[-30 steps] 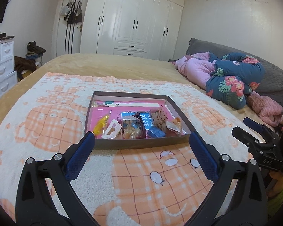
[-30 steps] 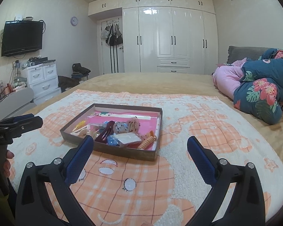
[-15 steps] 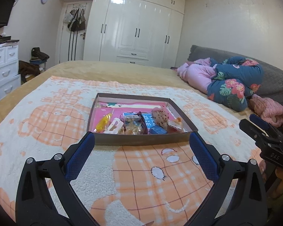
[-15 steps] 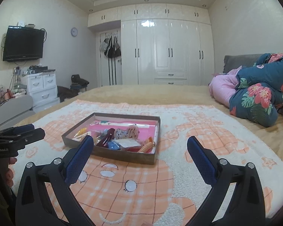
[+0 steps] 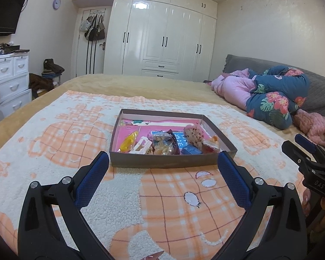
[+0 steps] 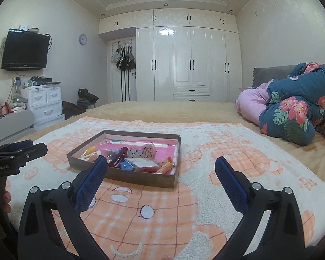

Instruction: Organize jewelry

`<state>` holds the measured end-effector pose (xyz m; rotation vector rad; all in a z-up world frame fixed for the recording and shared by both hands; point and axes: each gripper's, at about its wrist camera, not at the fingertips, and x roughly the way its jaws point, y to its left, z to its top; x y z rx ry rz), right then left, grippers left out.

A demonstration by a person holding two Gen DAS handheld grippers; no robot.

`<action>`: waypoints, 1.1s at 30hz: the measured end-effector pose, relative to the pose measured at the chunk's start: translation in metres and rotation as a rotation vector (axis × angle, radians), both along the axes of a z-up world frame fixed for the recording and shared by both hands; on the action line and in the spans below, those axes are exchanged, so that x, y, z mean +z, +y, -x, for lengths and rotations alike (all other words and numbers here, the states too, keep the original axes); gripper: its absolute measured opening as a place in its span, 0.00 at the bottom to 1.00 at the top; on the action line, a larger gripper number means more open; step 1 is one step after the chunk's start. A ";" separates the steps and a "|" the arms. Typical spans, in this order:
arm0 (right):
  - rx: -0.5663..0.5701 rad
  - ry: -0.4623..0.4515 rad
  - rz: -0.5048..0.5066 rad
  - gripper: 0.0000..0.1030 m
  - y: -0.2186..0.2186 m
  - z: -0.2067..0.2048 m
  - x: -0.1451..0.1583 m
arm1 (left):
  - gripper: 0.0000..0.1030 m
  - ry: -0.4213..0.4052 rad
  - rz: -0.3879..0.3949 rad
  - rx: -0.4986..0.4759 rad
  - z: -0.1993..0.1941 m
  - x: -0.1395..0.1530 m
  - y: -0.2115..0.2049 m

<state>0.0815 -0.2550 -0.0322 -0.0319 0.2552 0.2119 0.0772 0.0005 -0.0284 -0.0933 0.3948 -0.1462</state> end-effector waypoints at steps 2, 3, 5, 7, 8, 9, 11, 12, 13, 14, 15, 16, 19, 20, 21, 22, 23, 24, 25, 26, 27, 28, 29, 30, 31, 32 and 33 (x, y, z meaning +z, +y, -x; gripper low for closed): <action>0.000 0.000 -0.002 0.94 0.000 0.000 0.000 | 0.89 -0.001 0.000 0.003 0.000 0.000 0.000; 0.001 0.001 -0.002 0.94 0.000 0.000 0.000 | 0.89 -0.002 0.000 0.004 0.000 0.001 0.000; 0.000 0.002 -0.001 0.94 0.000 0.000 -0.001 | 0.89 -0.002 0.000 0.005 0.000 0.001 0.000; 0.001 0.005 -0.001 0.94 0.000 -0.001 -0.001 | 0.89 -0.004 0.001 0.005 0.000 0.001 0.001; 0.000 0.006 -0.001 0.94 0.000 0.000 -0.001 | 0.89 -0.003 0.000 0.005 0.000 0.001 0.001; 0.000 0.006 -0.001 0.94 0.000 0.000 -0.002 | 0.89 -0.004 0.000 0.006 0.000 0.001 0.001; 0.000 0.006 0.000 0.94 0.000 -0.001 -0.002 | 0.89 -0.004 -0.001 0.005 0.000 0.001 0.001; -0.002 0.005 -0.001 0.94 0.000 -0.001 -0.002 | 0.89 -0.003 -0.001 0.008 0.001 0.001 0.001; -0.001 0.005 -0.002 0.94 0.000 0.000 -0.002 | 0.89 -0.003 -0.001 0.008 0.001 0.001 0.001; 0.000 0.007 -0.003 0.94 0.000 -0.001 -0.002 | 0.89 -0.003 0.000 0.007 0.001 0.002 0.001; -0.001 0.006 -0.002 0.94 0.000 -0.001 -0.002 | 0.89 -0.004 -0.001 0.007 0.001 0.001 0.001; -0.001 0.007 -0.002 0.94 0.001 -0.001 -0.002 | 0.89 -0.005 -0.001 0.007 0.001 0.002 0.001; 0.000 0.007 -0.002 0.94 0.000 -0.001 -0.002 | 0.89 -0.004 -0.001 0.008 0.001 0.002 0.001; 0.000 0.006 -0.002 0.94 0.001 -0.001 -0.002 | 0.89 -0.004 -0.002 0.010 0.001 0.002 0.002; 0.000 0.006 -0.001 0.94 0.001 -0.001 -0.002 | 0.89 -0.004 -0.003 0.010 0.001 0.001 0.001; 0.000 0.006 -0.001 0.94 0.001 -0.001 -0.003 | 0.89 -0.003 -0.004 0.011 0.001 0.002 0.001; -0.001 0.007 -0.002 0.94 0.001 -0.001 -0.002 | 0.89 -0.003 -0.004 0.012 0.001 0.002 0.002; -0.001 0.008 -0.003 0.94 0.001 -0.001 -0.002 | 0.89 -0.003 -0.004 0.011 0.001 0.002 0.001; -0.002 0.008 -0.003 0.94 0.001 -0.001 -0.003 | 0.89 -0.003 -0.005 0.011 0.001 0.002 0.002; -0.002 0.008 -0.002 0.94 0.001 -0.001 -0.002 | 0.89 -0.003 -0.005 0.012 0.001 0.002 0.002; -0.002 0.009 -0.002 0.94 0.001 -0.001 -0.003 | 0.89 -0.003 -0.005 0.012 0.001 0.001 0.002; -0.003 0.010 -0.002 0.94 0.001 -0.001 -0.003 | 0.89 -0.003 -0.006 0.013 0.001 0.001 0.003; -0.003 0.009 -0.002 0.94 0.001 -0.001 -0.003 | 0.89 -0.003 -0.007 0.014 0.001 0.001 0.003; -0.004 0.010 -0.003 0.94 0.000 -0.001 -0.003 | 0.89 -0.002 -0.007 0.015 0.000 0.001 0.003; -0.005 0.010 -0.004 0.94 0.000 -0.001 -0.004 | 0.89 -0.002 -0.007 0.015 0.000 0.001 0.004; -0.006 0.010 -0.004 0.94 0.000 0.000 -0.004 | 0.89 -0.003 -0.007 0.014 0.000 0.001 0.004; -0.007 0.009 -0.004 0.94 0.000 0.000 -0.005 | 0.89 -0.002 -0.007 0.014 0.000 0.001 0.004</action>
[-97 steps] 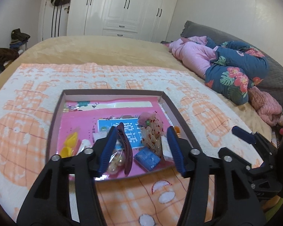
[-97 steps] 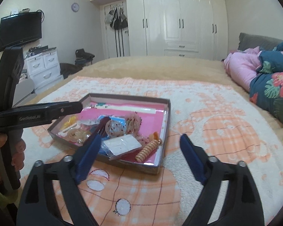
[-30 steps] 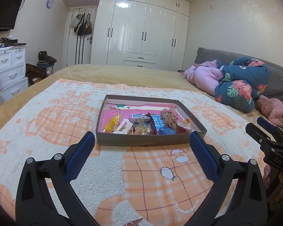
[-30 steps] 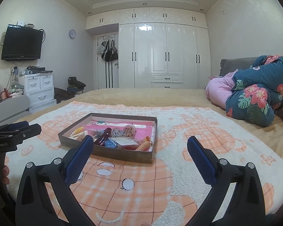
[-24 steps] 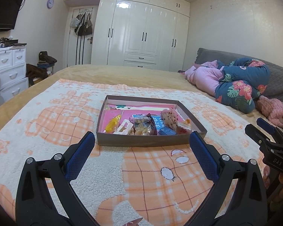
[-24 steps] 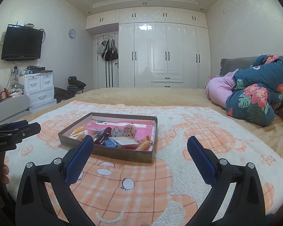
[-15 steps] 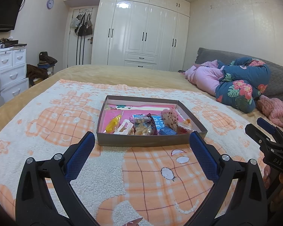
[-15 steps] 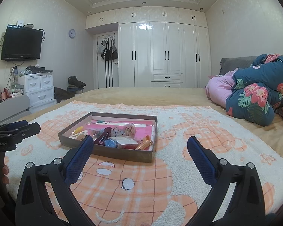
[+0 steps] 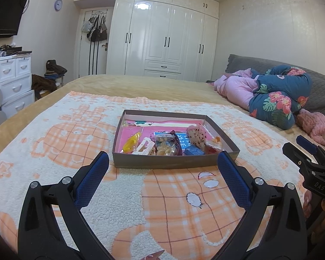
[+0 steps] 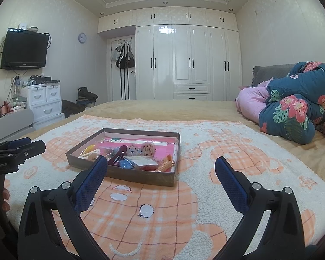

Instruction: Organize jewelry

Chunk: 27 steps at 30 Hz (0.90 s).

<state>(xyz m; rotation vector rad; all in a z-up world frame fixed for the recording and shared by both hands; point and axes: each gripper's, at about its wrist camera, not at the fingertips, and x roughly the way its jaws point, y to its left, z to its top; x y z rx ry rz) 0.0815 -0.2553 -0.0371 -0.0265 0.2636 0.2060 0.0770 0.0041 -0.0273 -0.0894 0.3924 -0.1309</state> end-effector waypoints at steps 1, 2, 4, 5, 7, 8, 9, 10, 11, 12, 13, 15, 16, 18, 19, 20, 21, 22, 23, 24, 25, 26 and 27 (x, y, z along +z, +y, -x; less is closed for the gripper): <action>-0.001 0.000 0.000 0.94 0.000 0.000 0.000 | 0.89 0.001 0.000 0.001 0.000 0.000 0.000; -0.001 0.002 0.000 0.94 0.000 0.000 0.000 | 0.89 0.001 0.000 0.001 0.000 0.000 0.000; -0.001 0.004 0.000 0.94 -0.001 0.000 0.000 | 0.89 0.000 -0.004 0.004 0.000 0.000 0.000; -0.001 0.005 -0.001 0.94 -0.001 -0.001 -0.001 | 0.89 0.000 -0.004 0.004 0.000 0.000 0.000; -0.003 0.004 0.000 0.94 -0.001 0.000 -0.001 | 0.89 0.001 -0.004 0.005 0.000 0.000 0.001; -0.004 0.004 -0.001 0.94 -0.002 0.000 -0.001 | 0.89 0.000 -0.004 0.006 0.000 -0.001 0.002; -0.005 0.003 -0.002 0.94 -0.002 0.000 0.000 | 0.89 0.000 -0.003 0.005 0.000 -0.001 0.001; -0.005 0.004 -0.002 0.94 -0.002 0.000 0.000 | 0.89 0.001 -0.004 0.005 0.000 -0.001 0.001; -0.004 0.006 -0.001 0.94 -0.002 0.000 0.000 | 0.89 0.002 -0.003 0.007 0.000 -0.001 0.001; -0.003 0.008 -0.002 0.94 -0.002 0.000 0.000 | 0.89 0.003 -0.004 0.008 -0.001 -0.001 0.001; -0.003 0.010 -0.002 0.94 -0.002 0.000 0.000 | 0.89 0.004 -0.005 0.009 -0.001 -0.001 0.002; -0.002 0.009 0.000 0.94 -0.002 0.000 0.000 | 0.89 0.007 -0.005 0.013 -0.001 -0.001 0.003; -0.002 0.008 0.000 0.94 -0.002 0.000 0.000 | 0.89 0.008 -0.004 0.013 -0.002 -0.002 0.003; -0.002 0.010 -0.003 0.94 -0.002 0.000 0.000 | 0.89 0.007 -0.006 0.014 -0.002 -0.001 0.002; 0.000 0.013 -0.004 0.94 -0.002 0.000 0.000 | 0.89 0.007 -0.006 0.013 -0.002 -0.001 0.002; 0.000 0.014 -0.003 0.94 -0.002 -0.001 0.000 | 0.89 0.007 -0.006 0.013 -0.002 -0.001 0.002; -0.001 0.013 -0.002 0.94 -0.002 0.000 0.000 | 0.89 0.007 -0.006 0.013 -0.002 -0.001 0.003; 0.000 0.012 -0.001 0.94 -0.001 0.000 0.000 | 0.89 0.007 -0.006 0.013 -0.002 -0.001 0.002; 0.001 0.013 -0.002 0.94 -0.001 0.000 0.000 | 0.89 0.007 -0.006 0.013 -0.002 -0.001 0.002; 0.000 0.012 -0.003 0.94 -0.002 0.000 0.000 | 0.89 0.007 -0.005 0.013 -0.002 -0.001 0.002; 0.000 0.013 -0.003 0.94 -0.001 0.000 0.000 | 0.89 0.007 -0.006 0.013 -0.002 -0.001 0.003; 0.000 0.014 -0.004 0.94 -0.001 -0.001 0.000 | 0.89 0.007 -0.006 0.013 -0.002 -0.001 0.002; -0.001 0.012 -0.004 0.94 -0.001 0.000 0.000 | 0.89 0.007 -0.005 0.014 -0.002 -0.001 0.002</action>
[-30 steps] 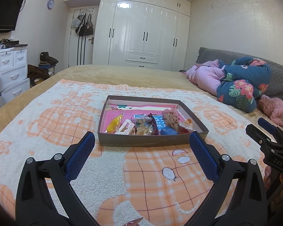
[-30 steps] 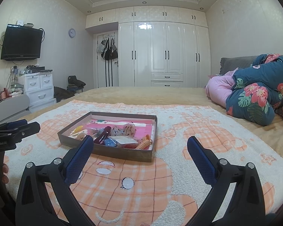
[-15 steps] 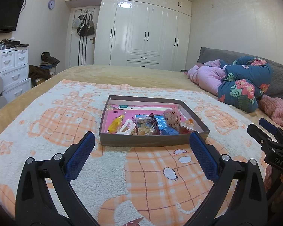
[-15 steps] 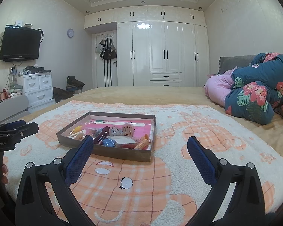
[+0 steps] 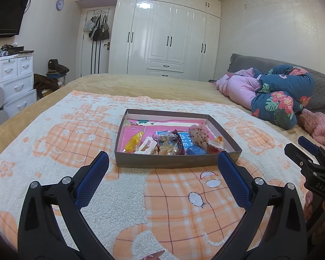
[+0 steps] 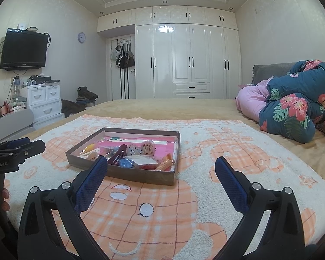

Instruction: Organize jewelry

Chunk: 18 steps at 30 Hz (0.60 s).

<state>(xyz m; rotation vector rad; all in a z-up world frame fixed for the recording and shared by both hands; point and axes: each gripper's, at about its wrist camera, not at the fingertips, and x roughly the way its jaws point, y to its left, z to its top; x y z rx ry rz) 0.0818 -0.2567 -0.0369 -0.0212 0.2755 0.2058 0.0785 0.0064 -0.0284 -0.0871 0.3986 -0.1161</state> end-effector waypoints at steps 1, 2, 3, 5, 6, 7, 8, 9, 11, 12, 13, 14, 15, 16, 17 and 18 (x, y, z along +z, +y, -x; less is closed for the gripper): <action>0.000 -0.001 0.002 0.94 0.000 0.000 0.000 | 0.89 0.000 0.000 -0.001 0.000 0.000 0.000; 0.001 0.000 0.002 0.94 0.000 0.000 0.000 | 0.89 0.001 -0.001 0.000 0.000 0.000 0.000; 0.001 0.000 0.000 0.94 0.000 0.000 0.000 | 0.89 0.000 -0.001 0.002 0.000 0.000 0.000; 0.000 -0.002 0.002 0.94 0.000 0.000 0.000 | 0.89 -0.002 -0.001 0.002 0.000 0.000 0.001; 0.000 -0.003 0.002 0.94 0.000 0.000 0.000 | 0.89 -0.003 -0.001 0.004 0.000 0.001 0.002; 0.001 -0.001 0.002 0.94 0.001 0.000 0.000 | 0.89 -0.002 -0.002 0.004 0.000 0.001 0.001; 0.000 -0.001 0.001 0.94 0.000 0.000 0.000 | 0.89 -0.001 -0.002 0.003 0.000 0.001 0.000; 0.000 -0.002 0.002 0.94 0.000 0.000 0.000 | 0.89 -0.001 -0.002 0.004 0.000 0.001 0.000; 0.000 -0.003 0.002 0.94 0.000 0.000 0.000 | 0.89 -0.001 -0.002 0.005 0.000 0.001 0.001; 0.001 -0.002 0.001 0.94 0.000 0.000 0.000 | 0.89 -0.001 -0.002 0.005 0.000 0.001 0.002; 0.001 -0.001 0.002 0.94 0.000 0.000 0.000 | 0.89 -0.002 -0.001 0.004 0.000 0.001 0.002; 0.000 -0.002 0.002 0.94 0.000 0.000 0.000 | 0.89 -0.002 -0.003 0.004 0.000 0.001 0.000; 0.001 -0.002 0.002 0.94 0.001 0.000 0.000 | 0.89 -0.002 -0.004 0.005 0.000 0.001 0.001; 0.001 -0.001 0.002 0.94 0.001 0.000 0.000 | 0.89 -0.001 -0.002 0.005 0.000 0.001 0.001; 0.000 -0.002 0.002 0.94 0.000 0.000 0.000 | 0.89 -0.002 -0.003 0.005 0.000 0.001 0.002; 0.001 -0.003 0.003 0.94 0.001 0.000 0.000 | 0.89 -0.003 -0.004 0.005 0.000 0.001 0.002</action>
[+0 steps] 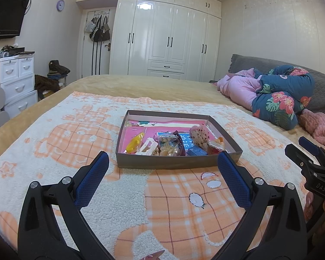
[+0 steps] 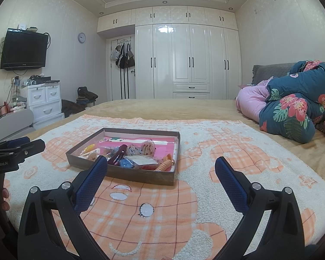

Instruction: Organize jewelry

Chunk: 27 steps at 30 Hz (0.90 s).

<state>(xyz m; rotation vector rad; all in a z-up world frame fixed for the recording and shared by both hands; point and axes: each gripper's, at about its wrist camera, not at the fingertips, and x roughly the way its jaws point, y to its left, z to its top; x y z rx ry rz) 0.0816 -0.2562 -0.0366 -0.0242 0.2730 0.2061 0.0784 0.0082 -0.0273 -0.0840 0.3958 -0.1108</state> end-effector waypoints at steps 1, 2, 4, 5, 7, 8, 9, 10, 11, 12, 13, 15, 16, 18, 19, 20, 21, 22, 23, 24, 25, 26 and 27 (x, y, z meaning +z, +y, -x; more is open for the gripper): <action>0.000 0.001 0.001 0.94 0.000 0.000 0.000 | 0.89 0.001 0.000 0.000 0.000 0.000 0.000; -0.001 0.002 0.001 0.94 0.000 0.000 0.000 | 0.89 0.001 0.000 0.000 0.000 0.000 -0.001; -0.001 0.001 0.001 0.94 0.001 0.000 0.000 | 0.89 0.002 0.003 -0.001 0.000 0.000 0.000; -0.001 0.001 0.002 0.94 0.000 0.000 0.000 | 0.89 -0.001 0.006 -0.003 0.000 0.001 0.001; -0.002 0.002 0.002 0.94 0.000 0.000 0.000 | 0.89 -0.004 0.002 0.001 0.000 0.001 0.000; -0.002 0.002 0.003 0.94 0.001 0.000 0.000 | 0.89 -0.004 0.001 0.000 0.000 0.001 0.001; -0.002 0.002 0.005 0.94 0.001 0.000 0.000 | 0.89 -0.004 0.002 0.002 0.000 0.001 0.001; -0.002 0.002 0.005 0.94 0.000 0.000 0.000 | 0.89 -0.004 -0.001 0.005 0.000 0.001 -0.001; -0.003 0.002 0.005 0.94 0.000 0.000 0.000 | 0.89 -0.004 -0.009 0.021 0.000 0.001 0.000; -0.004 0.001 0.005 0.94 0.000 0.000 0.000 | 0.89 -0.001 -0.018 0.034 0.000 0.001 -0.001; -0.004 0.001 0.006 0.94 0.000 -0.001 0.000 | 0.89 0.004 -0.026 0.046 -0.001 0.001 -0.002; -0.005 0.001 0.005 0.94 0.000 -0.001 0.000 | 0.89 0.014 -0.034 0.059 -0.002 0.000 -0.003; -0.007 0.001 0.005 0.94 -0.001 -0.001 0.000 | 0.89 0.014 -0.034 0.058 -0.002 0.001 -0.003; -0.010 0.000 0.007 0.94 -0.002 -0.001 0.000 | 0.89 0.008 -0.034 0.056 -0.002 0.001 -0.003; -0.013 0.001 0.007 0.94 -0.003 -0.002 0.000 | 0.89 0.005 -0.032 0.052 -0.002 0.001 -0.004; -0.017 0.001 0.006 0.94 -0.004 -0.002 -0.001 | 0.89 0.004 -0.029 0.050 -0.001 0.001 -0.005; -0.020 0.004 0.004 0.94 -0.005 -0.003 -0.001 | 0.89 0.005 -0.020 0.051 -0.002 0.001 -0.003; -0.028 0.005 0.000 0.94 -0.007 -0.005 -0.001 | 0.89 0.007 -0.018 0.053 -0.003 0.001 -0.002; -0.040 0.006 -0.006 0.94 -0.010 -0.007 0.000 | 0.89 0.011 -0.016 0.064 -0.004 0.001 0.000; -0.062 0.011 -0.015 0.94 -0.015 -0.013 0.000 | 0.89 0.023 -0.011 0.087 -0.009 0.000 0.006; -0.096 0.029 -0.014 0.94 -0.023 -0.023 0.001 | 0.89 0.046 -0.007 0.115 -0.016 -0.002 0.014; -0.127 0.056 -0.002 0.94 -0.028 -0.033 0.000 | 0.89 0.065 0.000 0.137 -0.022 -0.003 0.022; -0.186 0.109 0.025 0.94 -0.038 -0.053 -0.002 | 0.89 0.096 0.021 0.179 -0.033 -0.005 0.039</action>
